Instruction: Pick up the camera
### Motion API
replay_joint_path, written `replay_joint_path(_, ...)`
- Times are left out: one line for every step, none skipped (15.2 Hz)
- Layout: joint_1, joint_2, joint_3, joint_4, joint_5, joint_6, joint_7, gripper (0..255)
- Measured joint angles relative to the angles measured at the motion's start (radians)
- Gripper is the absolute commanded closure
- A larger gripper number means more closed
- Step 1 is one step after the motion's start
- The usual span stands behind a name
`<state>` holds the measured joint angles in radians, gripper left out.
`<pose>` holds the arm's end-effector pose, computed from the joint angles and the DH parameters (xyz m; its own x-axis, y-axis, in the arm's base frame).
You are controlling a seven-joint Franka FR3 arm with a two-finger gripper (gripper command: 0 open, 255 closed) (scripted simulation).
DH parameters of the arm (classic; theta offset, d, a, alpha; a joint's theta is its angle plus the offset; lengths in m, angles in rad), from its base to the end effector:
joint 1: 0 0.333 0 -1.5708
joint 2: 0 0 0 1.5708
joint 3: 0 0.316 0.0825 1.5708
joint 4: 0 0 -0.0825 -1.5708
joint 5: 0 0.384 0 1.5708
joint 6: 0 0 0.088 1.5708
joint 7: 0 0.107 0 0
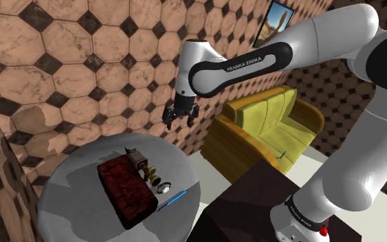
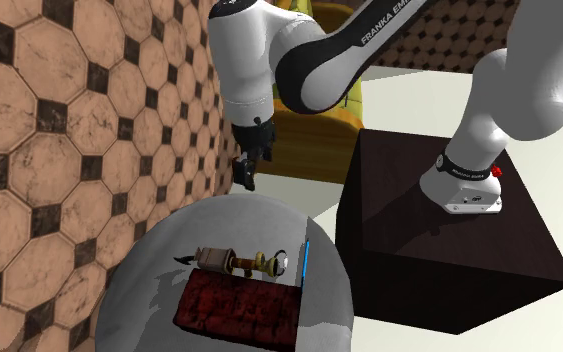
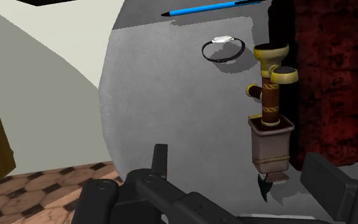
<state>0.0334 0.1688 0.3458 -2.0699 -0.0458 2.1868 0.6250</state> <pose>0.5307 0.2058 0.3517 0.9744 -0.2200 -0.0454 -0.2199 -0.9755 0.0072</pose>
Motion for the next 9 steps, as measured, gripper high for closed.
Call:
replay_joint_path(0.006,0.043,-0.002,0.032,-0.012,0.005,0.021,0)
replay_joint_path(0.017,0.08,-0.002,0.061,-0.022,0.007,0.047,0)
replay_joint_path(0.026,0.122,-0.006,0.097,-0.033,0.009,0.068,0)
replay_joint_path(0.034,0.162,-0.01,0.124,-0.042,0.017,0.088,0)
replay_joint_path(0.045,0.207,-0.015,0.163,-0.052,0.019,0.107,0)
replay_joint_path(0.053,0.248,-0.021,0.201,-0.06,0.017,0.121,0)
replay_joint_path(0.064,0.293,-0.027,0.246,-0.067,0.014,0.139,0)
replay_joint_path(0.073,0.326,-0.031,0.278,-0.071,0.01,0.153,0)
replay_joint_path(0.086,0.366,-0.036,0.311,-0.077,0.015,0.172,0)
